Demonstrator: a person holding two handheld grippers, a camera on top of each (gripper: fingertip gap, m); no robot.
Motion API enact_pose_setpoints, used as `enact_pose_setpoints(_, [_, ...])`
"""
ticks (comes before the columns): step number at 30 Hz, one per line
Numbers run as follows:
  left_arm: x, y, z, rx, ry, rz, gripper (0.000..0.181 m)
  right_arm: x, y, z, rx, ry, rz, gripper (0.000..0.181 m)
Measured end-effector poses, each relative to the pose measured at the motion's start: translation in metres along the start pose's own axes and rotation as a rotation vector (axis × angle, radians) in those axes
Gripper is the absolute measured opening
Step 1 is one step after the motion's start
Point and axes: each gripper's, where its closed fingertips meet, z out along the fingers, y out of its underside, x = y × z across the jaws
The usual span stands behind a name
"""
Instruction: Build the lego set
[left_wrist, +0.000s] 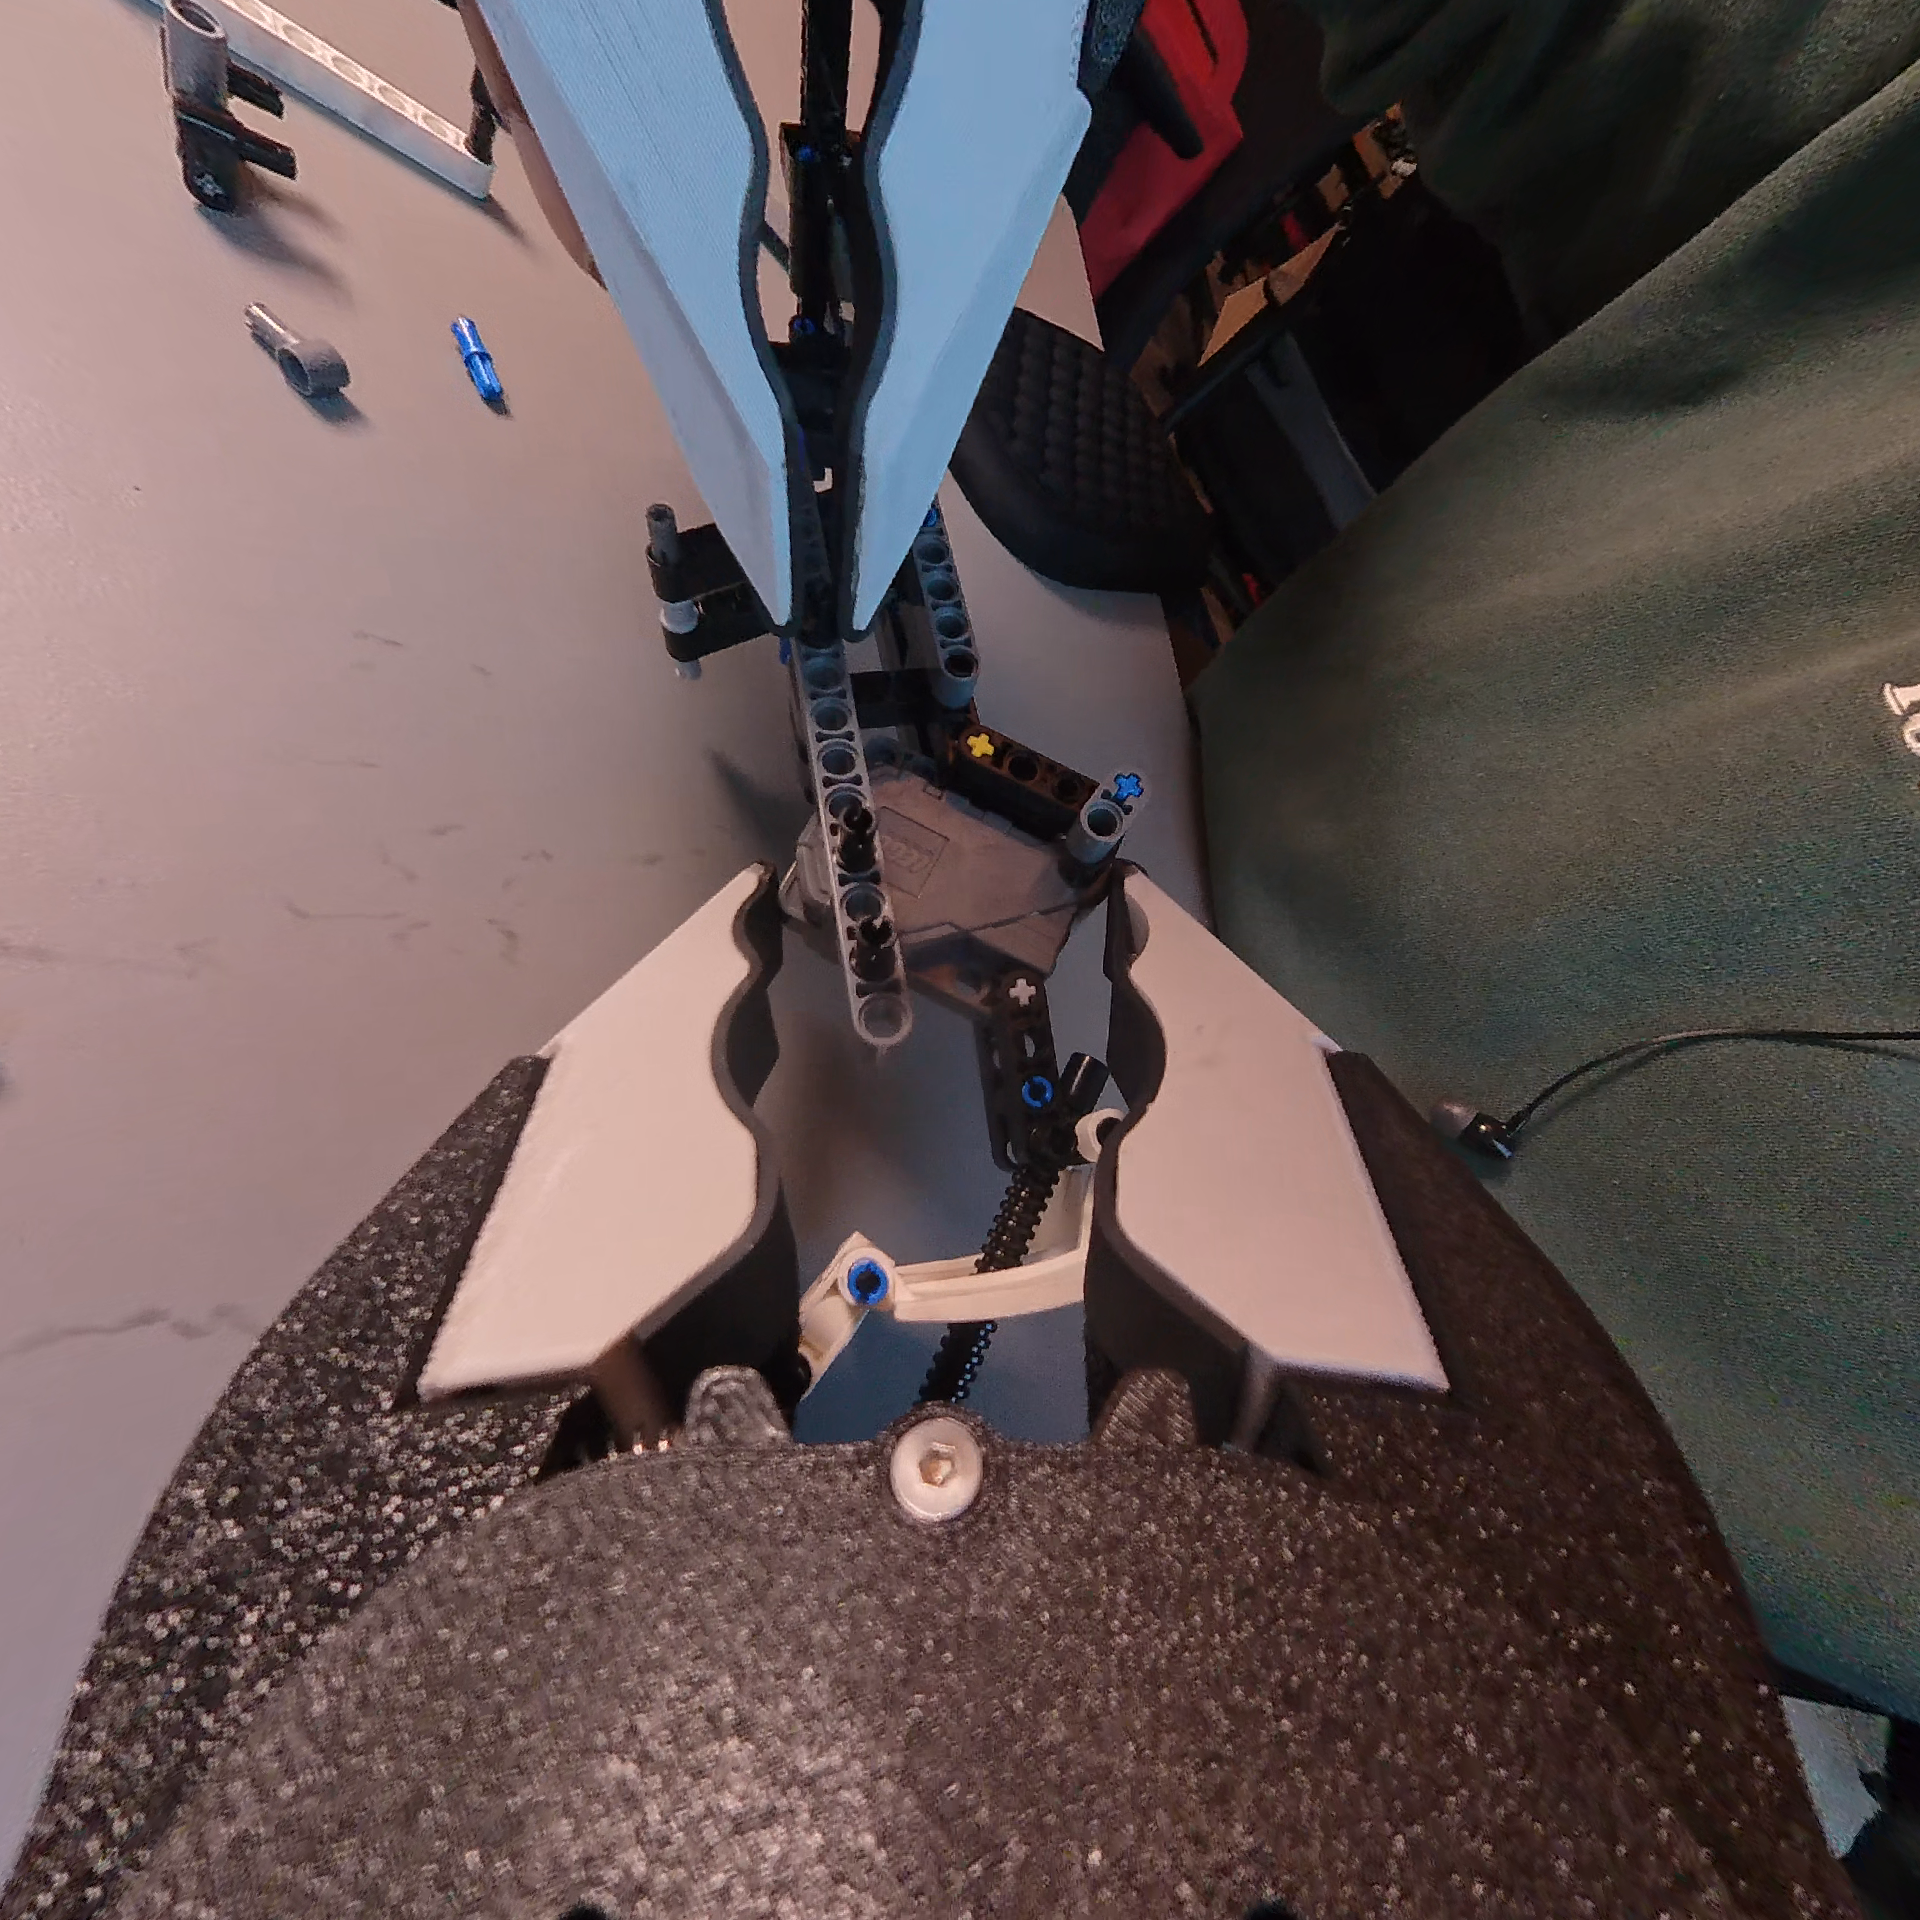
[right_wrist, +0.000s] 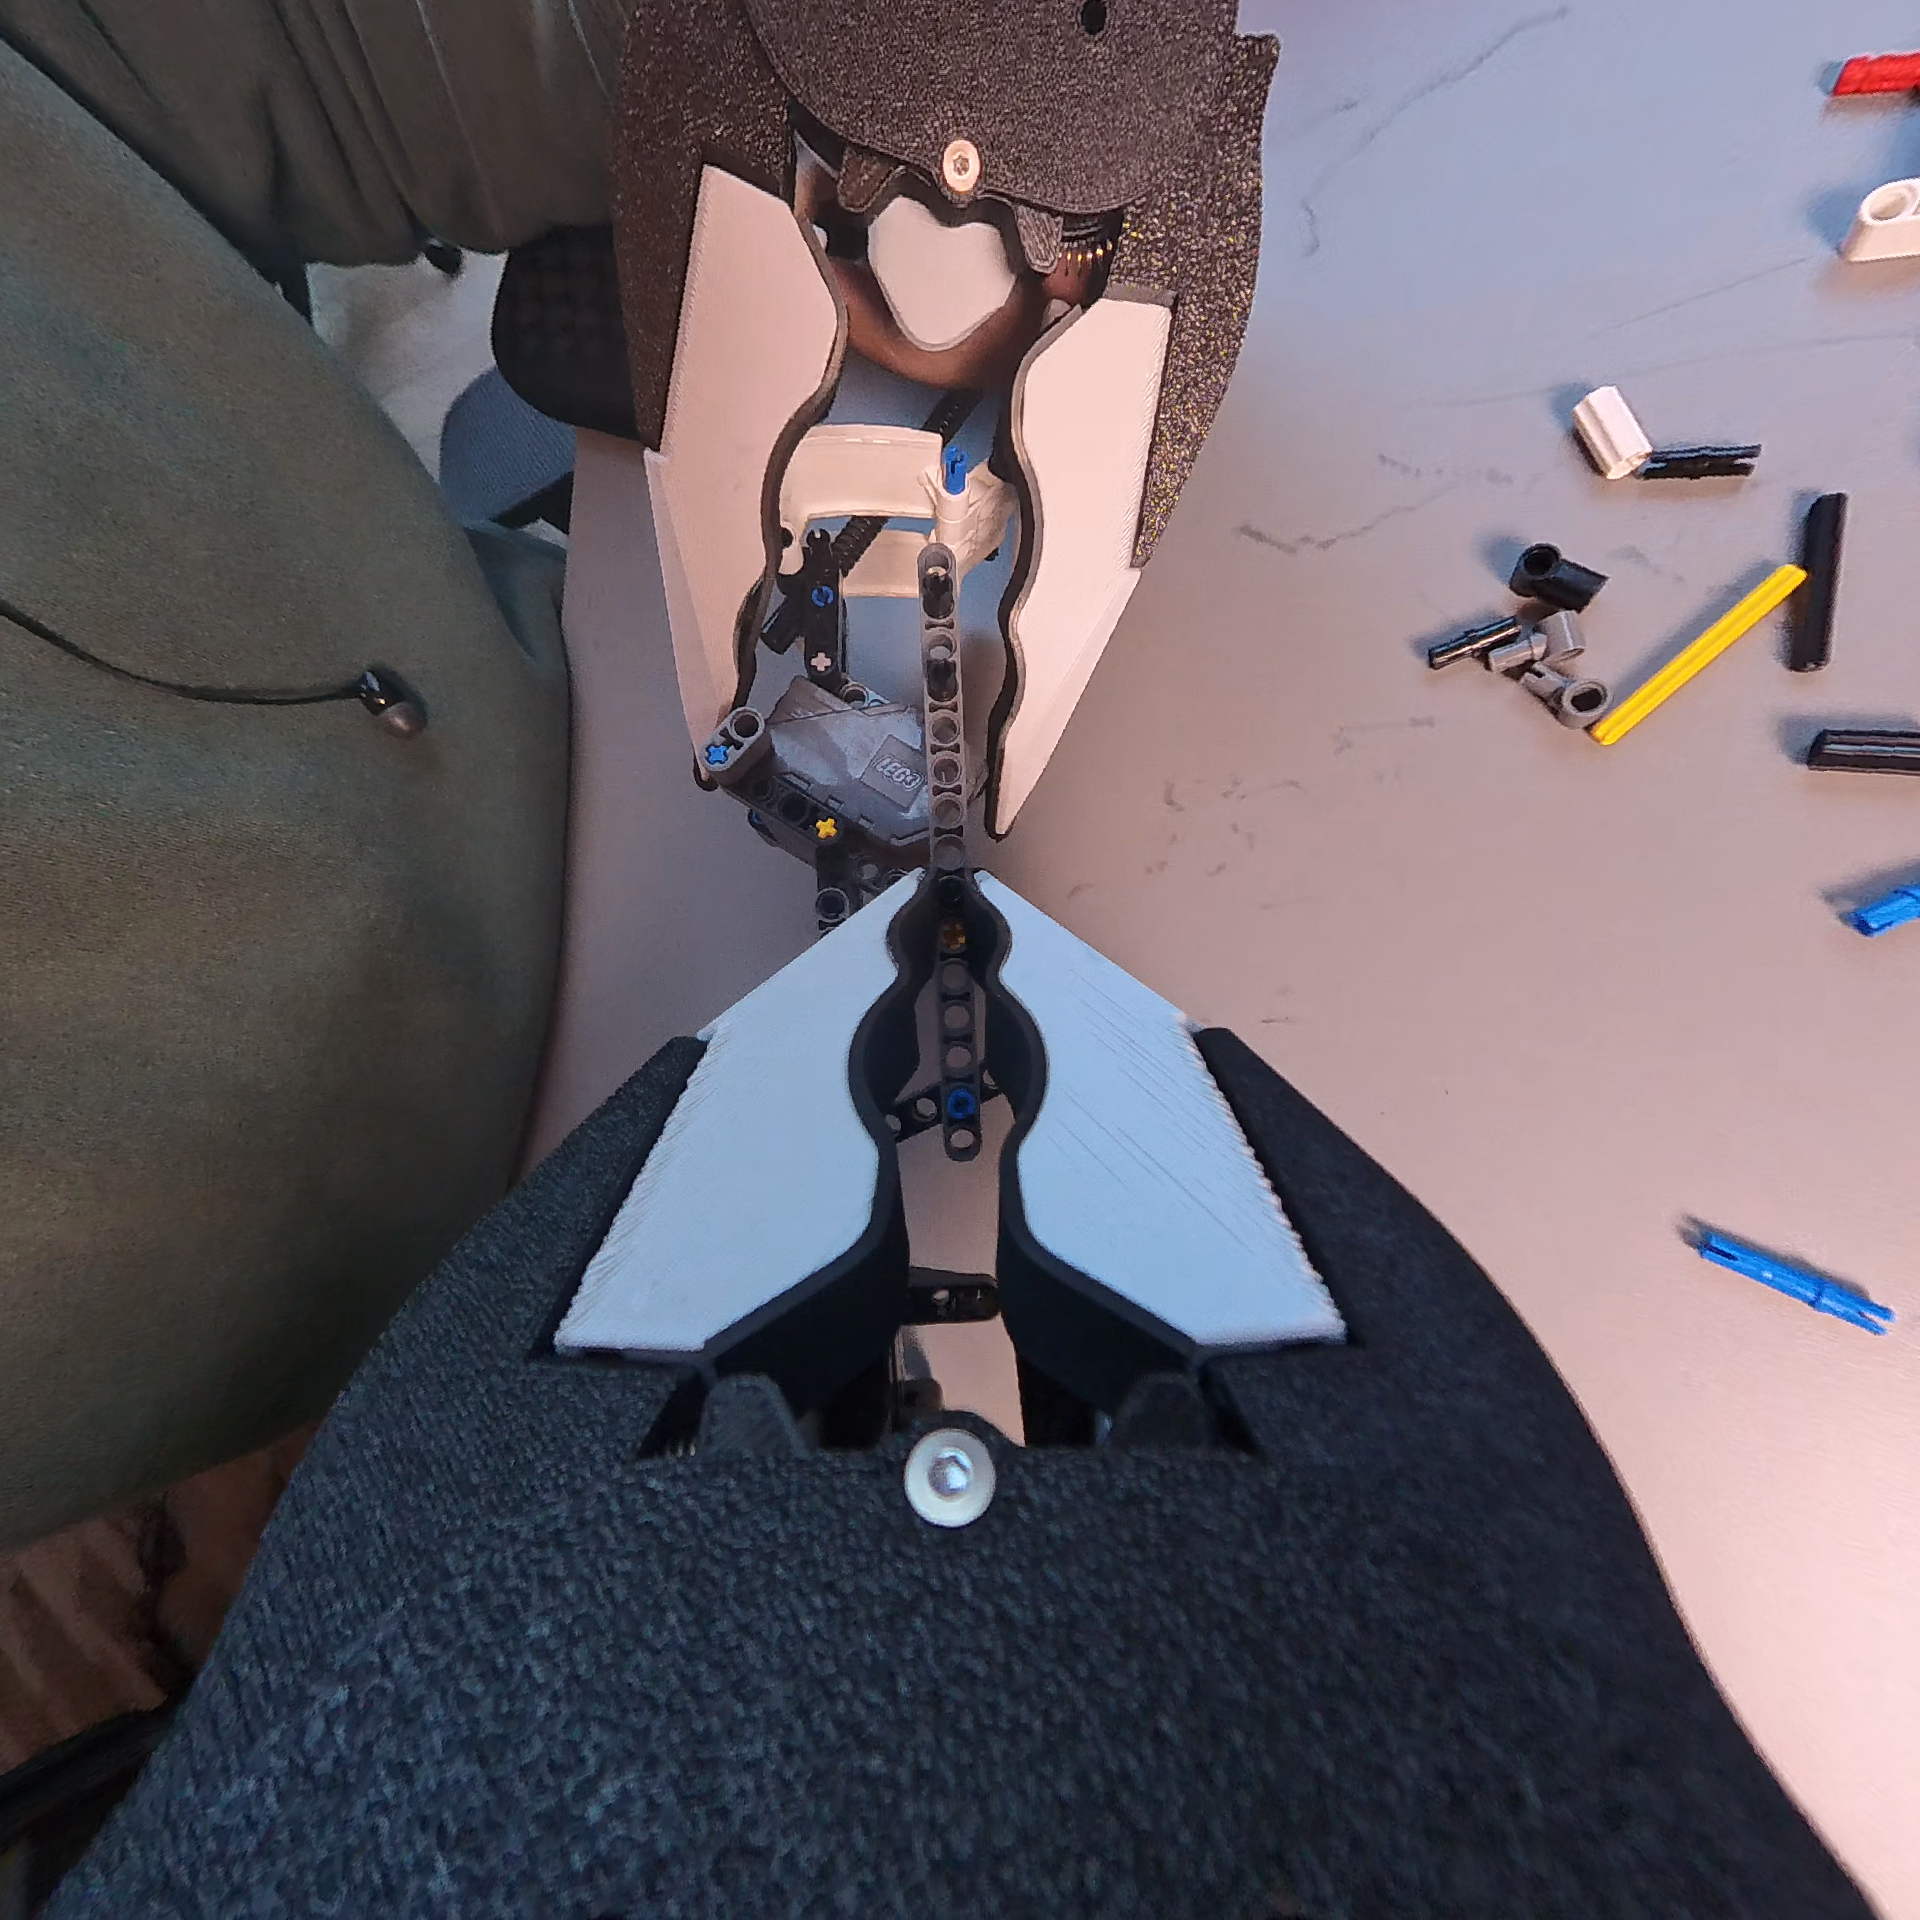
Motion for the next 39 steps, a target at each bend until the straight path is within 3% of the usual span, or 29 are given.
enact_pose_setpoints(7, [-0.003,0.002,0.001,-0.014,-0.066,0.065,0.062,-0.002,0.000,-0.001,0.016,0.004,-0.012,0.005])
enact_pose_setpoints(12, [-0.005,0.004,0.003,-0.026,-0.097,0.096,0.062,-0.006,0.004,-0.001,-0.014,0.027,-0.104,0.016])
enact_pose_setpoints(23, [-0.008,0.008,0.003,-0.047,-0.127,0.115,0.062,-0.001,0.001,0.004,-0.024,0.079,-0.187,0.004])
enact_pose_setpoints(27, [0.002,-0.014,-0.019,0.078,-0.102,0.119,0.063,-0.003,0.002,0.004,-0.040,0.103,-0.236,0.004])
enact_pose_setpoints(30, [-0.001,-0.027,-0.032,0.145,-0.144,0.122,0.057,-0.005,0.002,0.006,-0.036,0.113,-0.256,0.004])
enact_pose_setpoints(35, [-0.012,-0.020,-0.007,0.043,-0.253,0.198,0.039,-0.006,0.000,0.007,-0.031,0.142,-0.297,0.004])
enact_pose_setpoints(39, [-0.012,-0.024,-0.001,0.021,-0.366,0.316,0.018,-0.009,0.000,0.006,-0.054,0.255,-0.453,0.004])
